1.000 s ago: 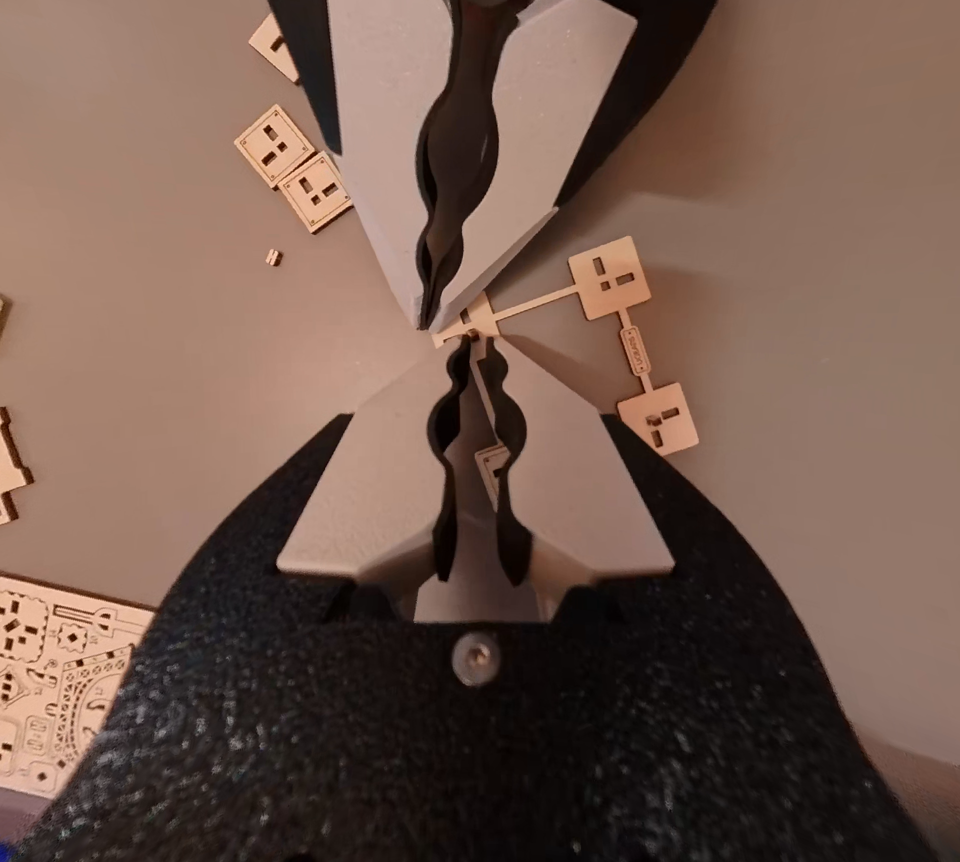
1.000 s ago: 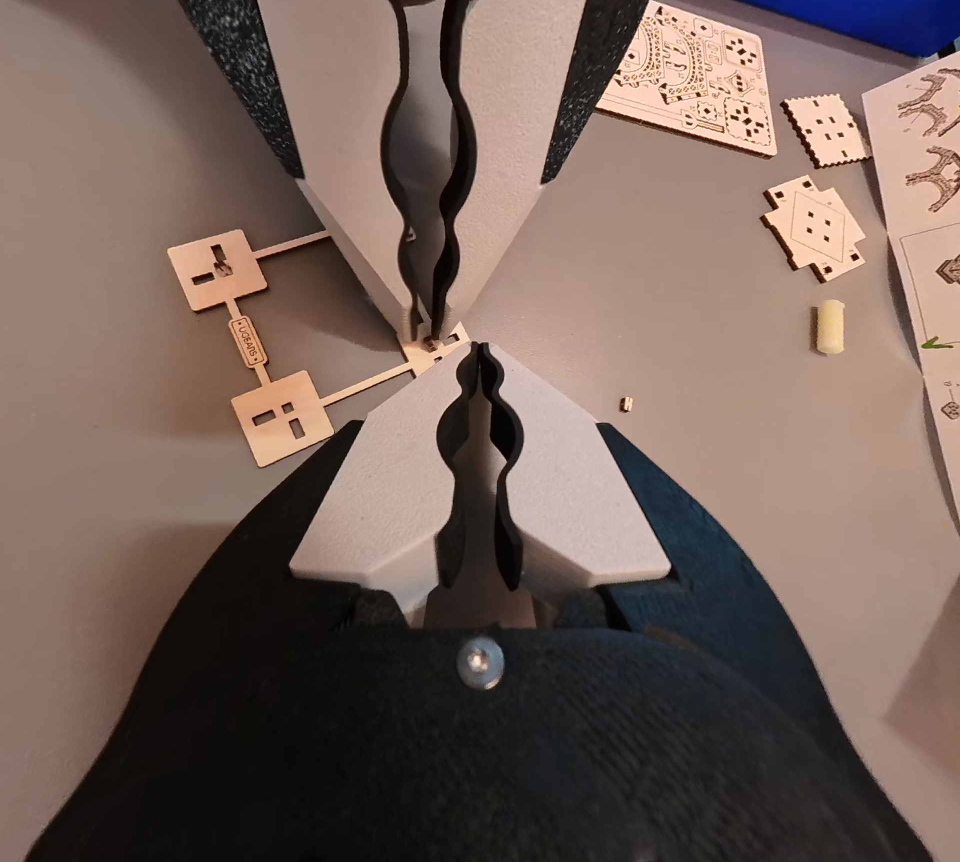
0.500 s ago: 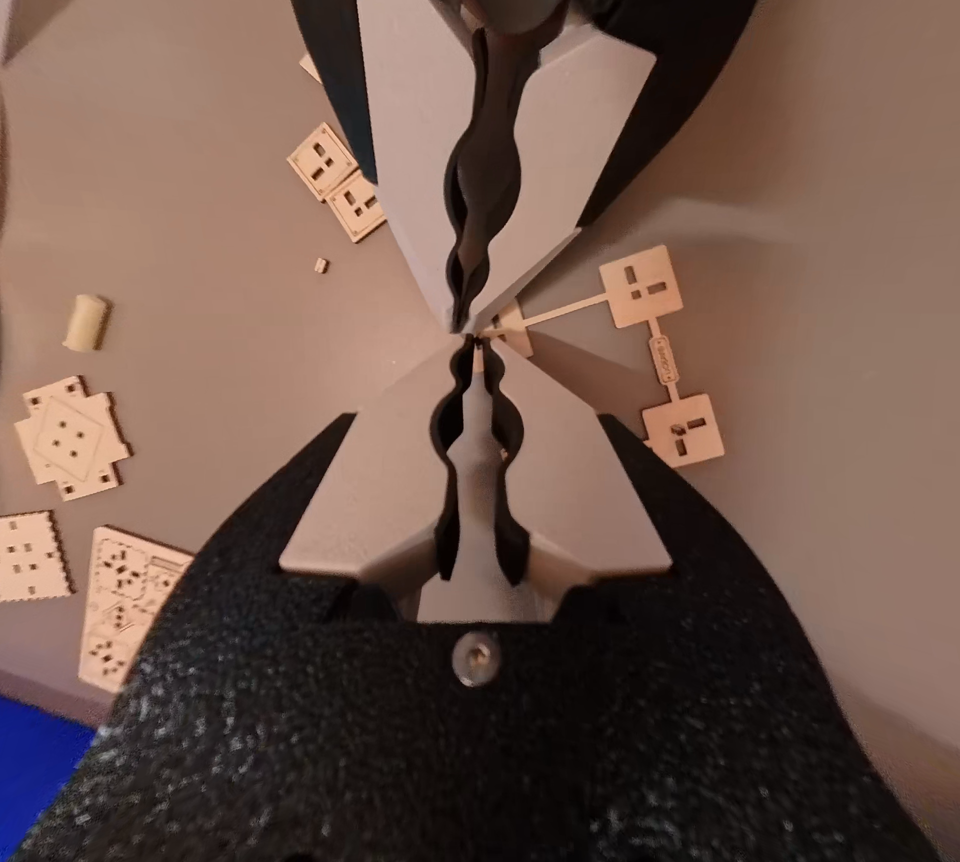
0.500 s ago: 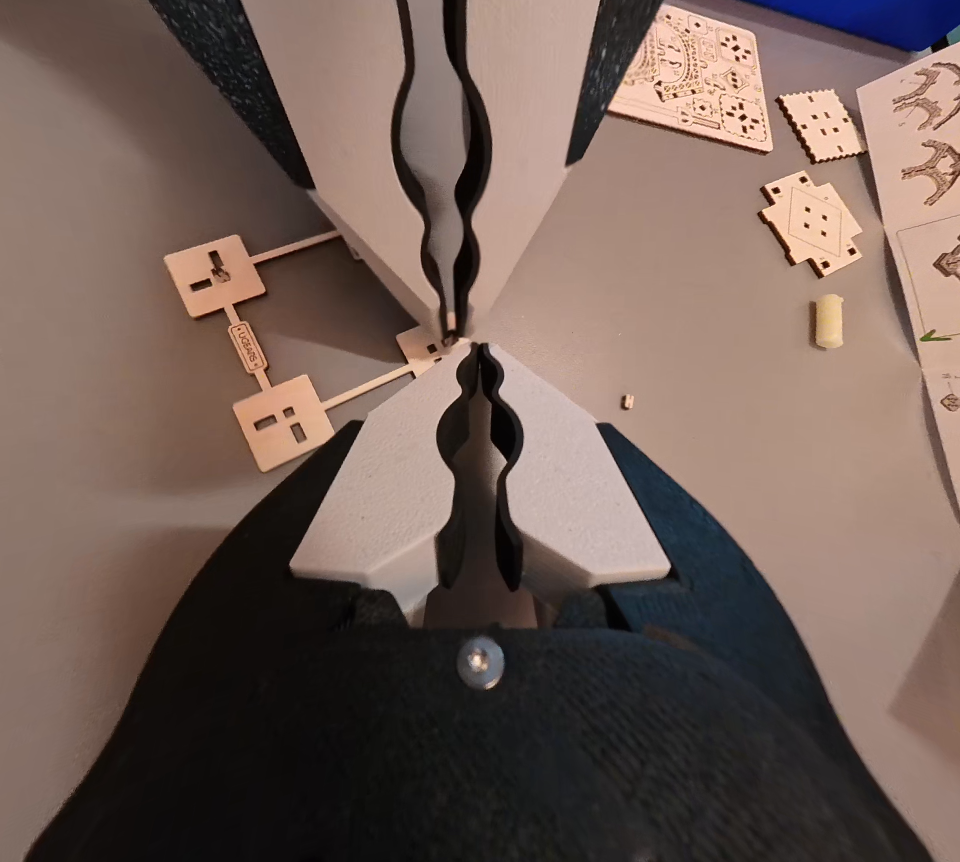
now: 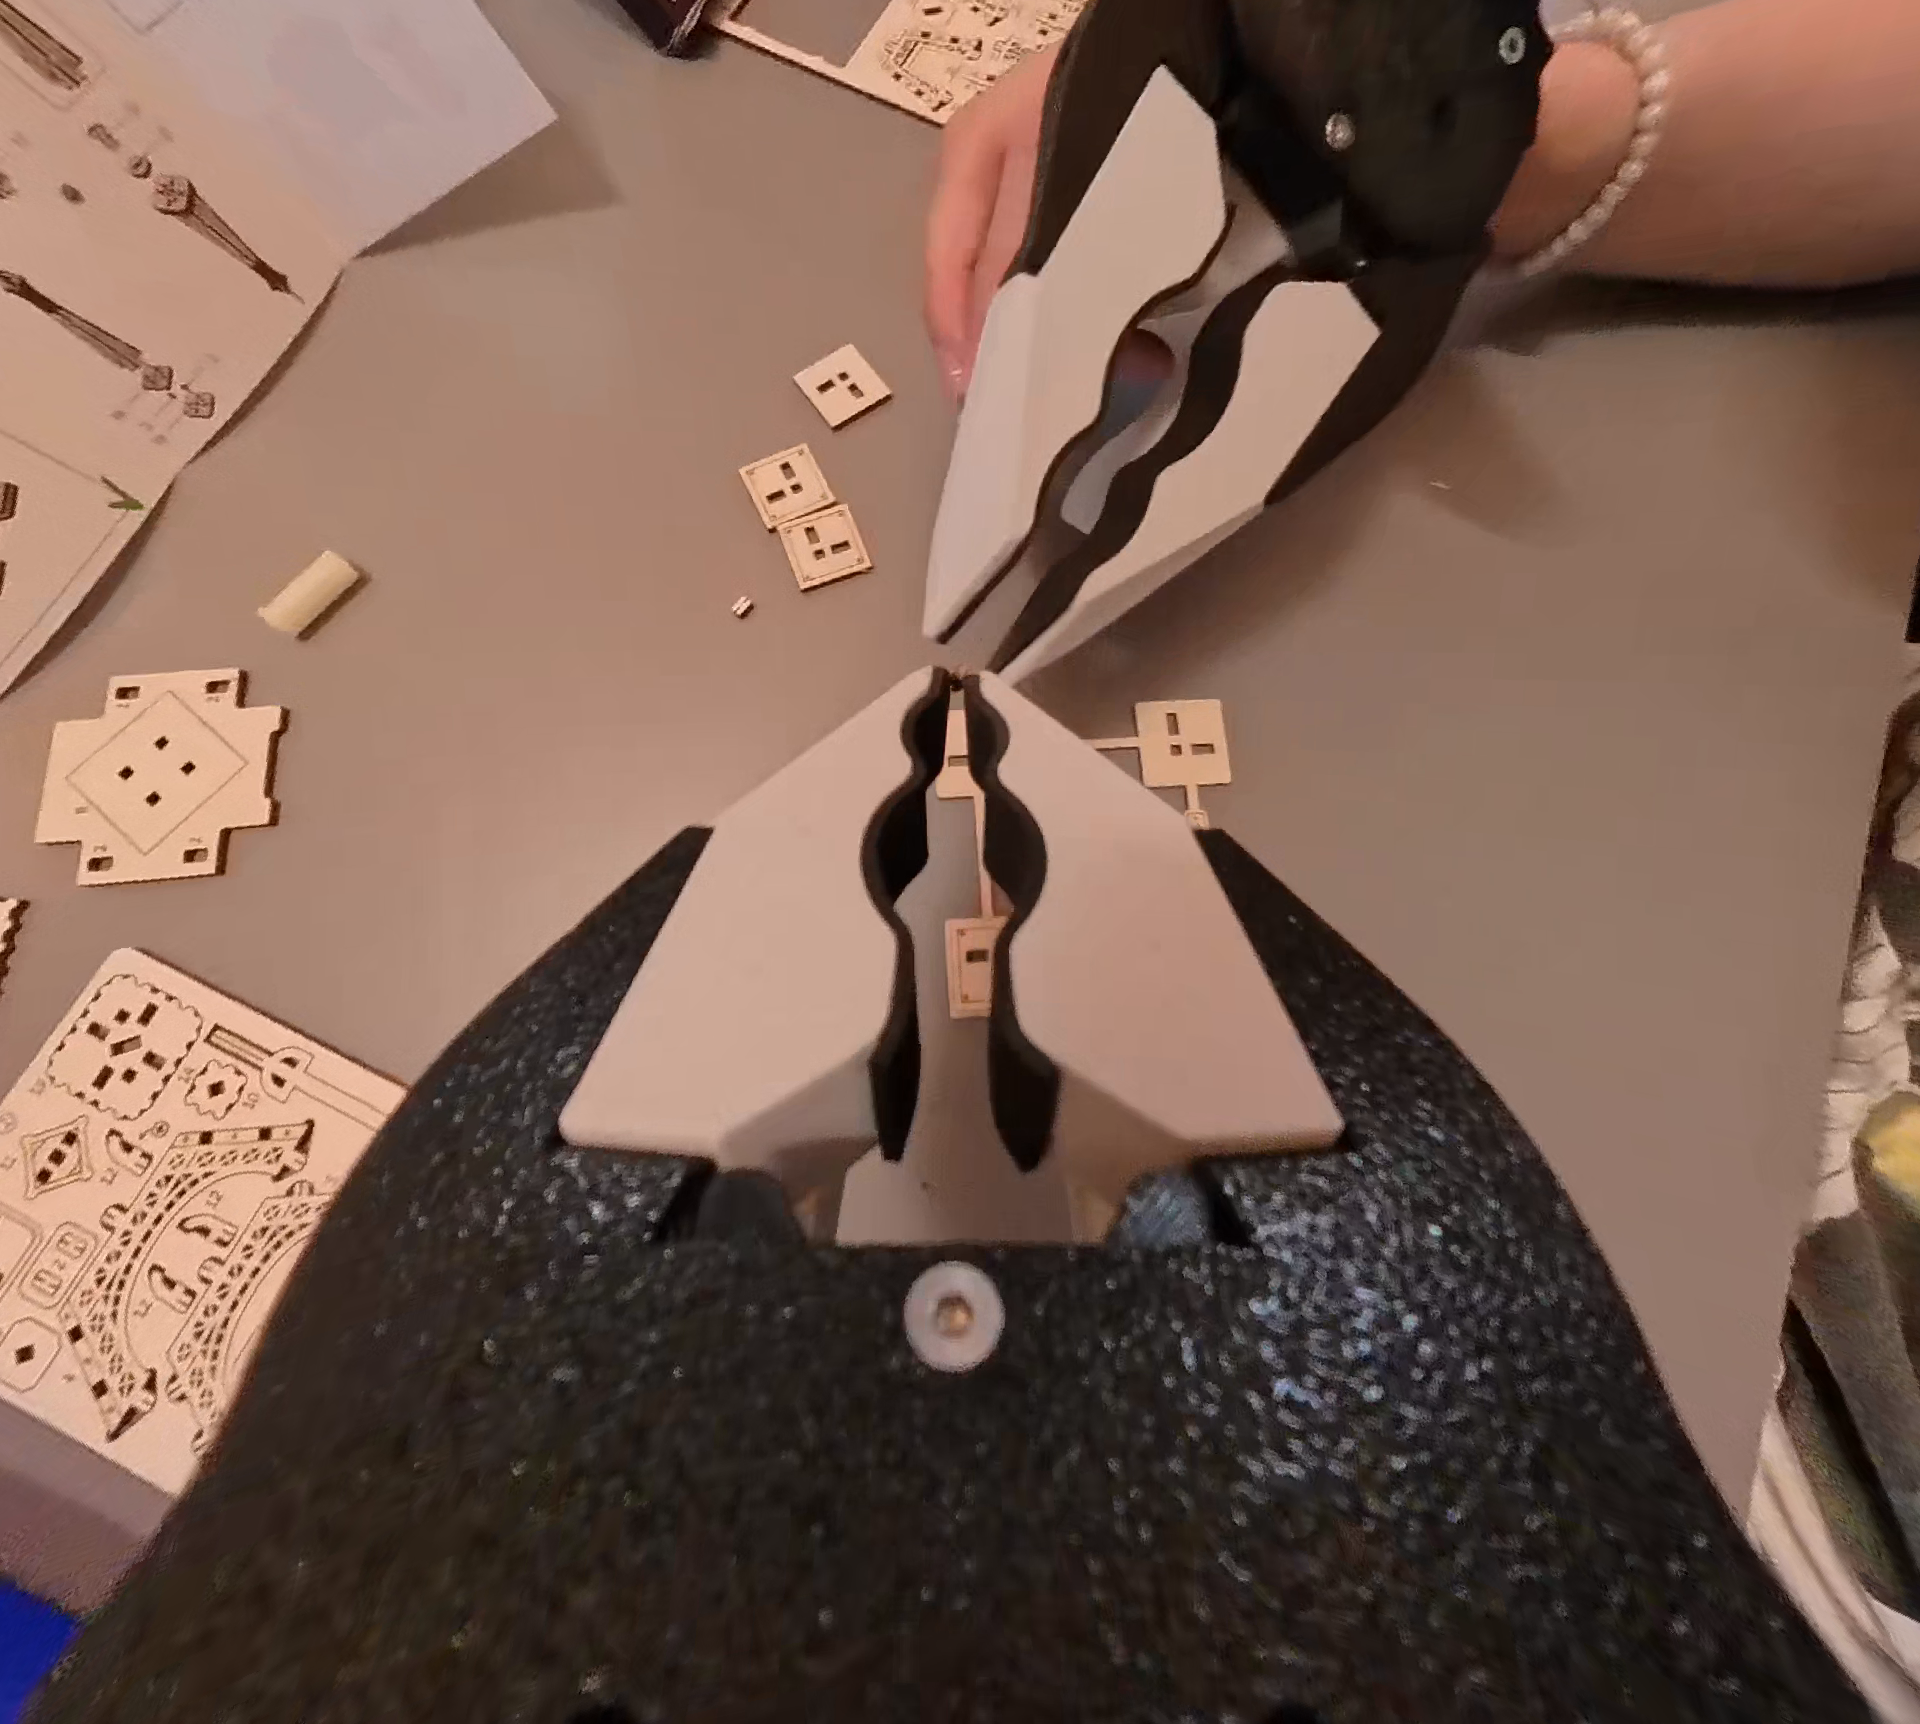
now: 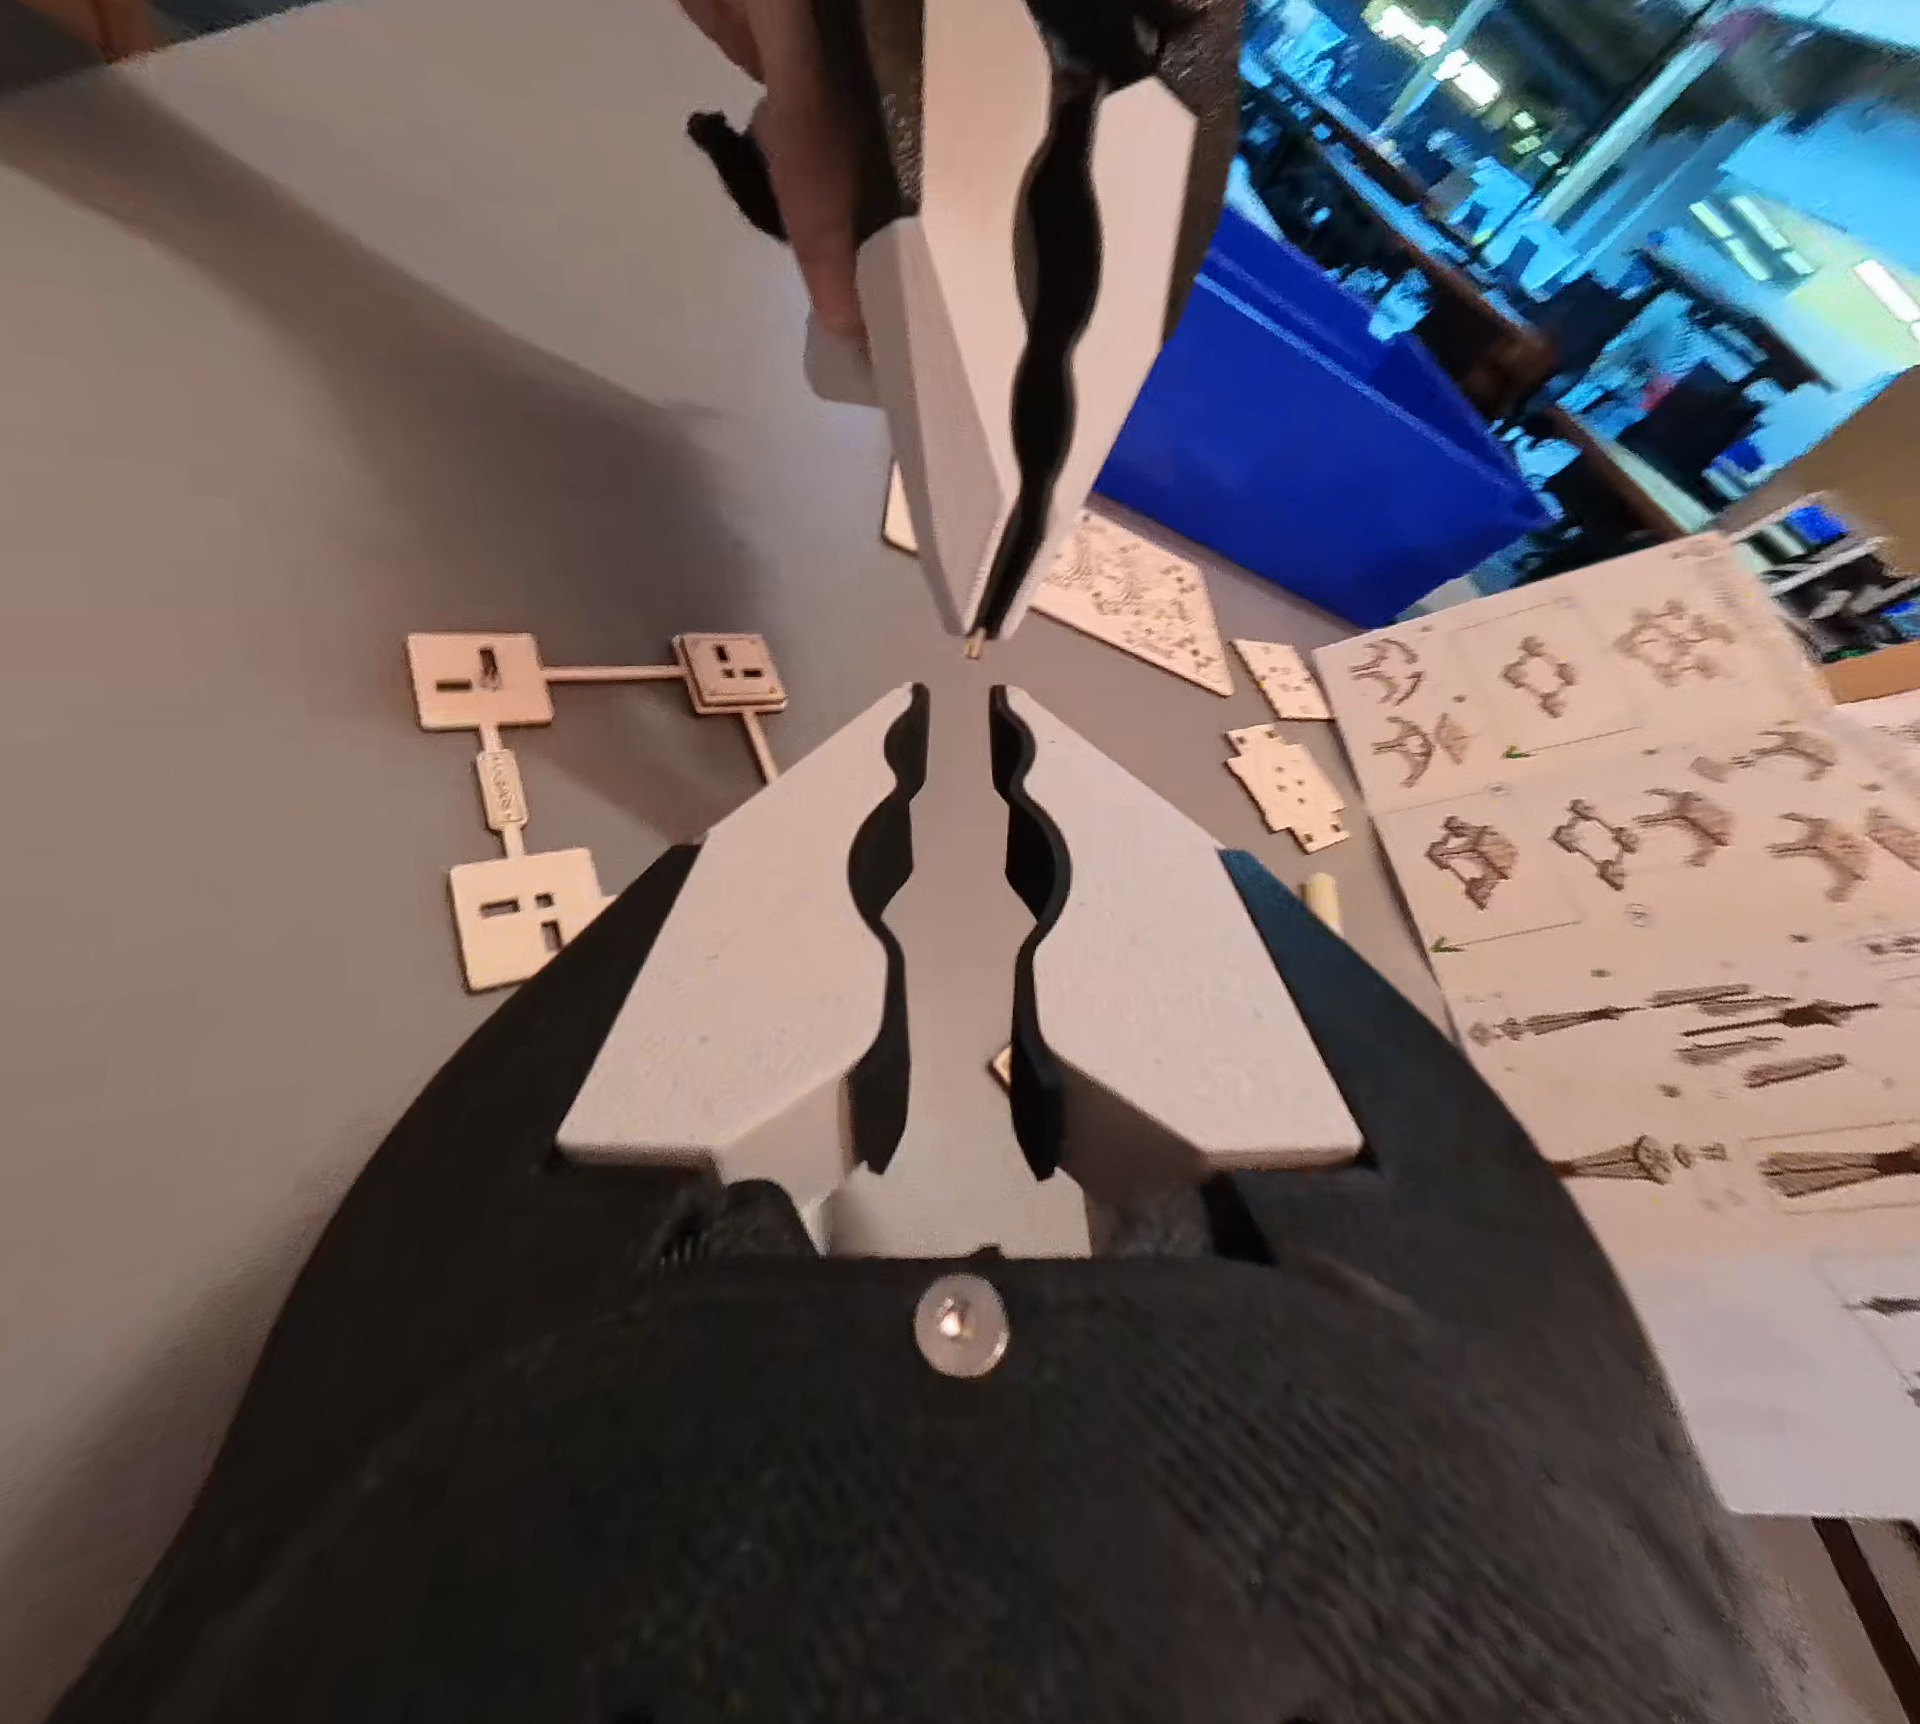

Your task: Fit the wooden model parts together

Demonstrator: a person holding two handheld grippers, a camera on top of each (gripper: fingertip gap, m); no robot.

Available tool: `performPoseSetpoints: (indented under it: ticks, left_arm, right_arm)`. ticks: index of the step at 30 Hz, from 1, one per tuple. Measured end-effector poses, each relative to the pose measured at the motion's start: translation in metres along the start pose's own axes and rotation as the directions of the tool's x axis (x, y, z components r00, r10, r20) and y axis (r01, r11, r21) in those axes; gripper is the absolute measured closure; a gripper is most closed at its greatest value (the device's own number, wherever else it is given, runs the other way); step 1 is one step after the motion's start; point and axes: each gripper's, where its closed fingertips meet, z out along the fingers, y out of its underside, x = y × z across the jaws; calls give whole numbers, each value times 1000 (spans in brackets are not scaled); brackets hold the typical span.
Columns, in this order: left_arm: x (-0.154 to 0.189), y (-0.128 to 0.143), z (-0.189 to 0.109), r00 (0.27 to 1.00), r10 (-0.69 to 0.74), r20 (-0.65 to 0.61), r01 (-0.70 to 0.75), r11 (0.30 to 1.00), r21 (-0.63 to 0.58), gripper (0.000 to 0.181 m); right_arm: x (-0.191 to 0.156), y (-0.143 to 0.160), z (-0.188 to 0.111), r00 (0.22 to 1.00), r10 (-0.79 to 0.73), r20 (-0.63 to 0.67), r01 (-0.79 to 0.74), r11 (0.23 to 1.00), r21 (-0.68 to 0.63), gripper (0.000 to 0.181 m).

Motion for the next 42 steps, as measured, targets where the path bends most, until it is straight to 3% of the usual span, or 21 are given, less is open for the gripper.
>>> performPoseSetpoints:
  ticks: [3,14,17,21,25,42]
  left_arm:
    - [1,-2,-2,1000,7,3,-7,1000,8,181]
    - [-1,-12,-2,998,-68,-14,68,996,63,181]
    - [-1,-13,-3,1000,-12,-1,12,997,77,180]
    - [5,-21,-12,980,192,49,-196,974,110,179]
    - [11,-22,-14,962,268,50,-271,959,77,175]
    - [20,-21,-12,939,343,24,-344,938,55,179]
  right_arm:
    - [4,-12,-2,999,32,-23,-30,998,62,175]
    - [11,-14,-4,994,-52,-96,56,997,44,180]
    - [12,-14,-4,994,-46,-97,51,997,51,180]
    - [10,-17,-9,989,145,11,-145,981,131,180]
    - [11,-29,-16,944,301,134,-325,916,235,180]
    - [3,-32,-20,930,298,215,-347,905,247,180]
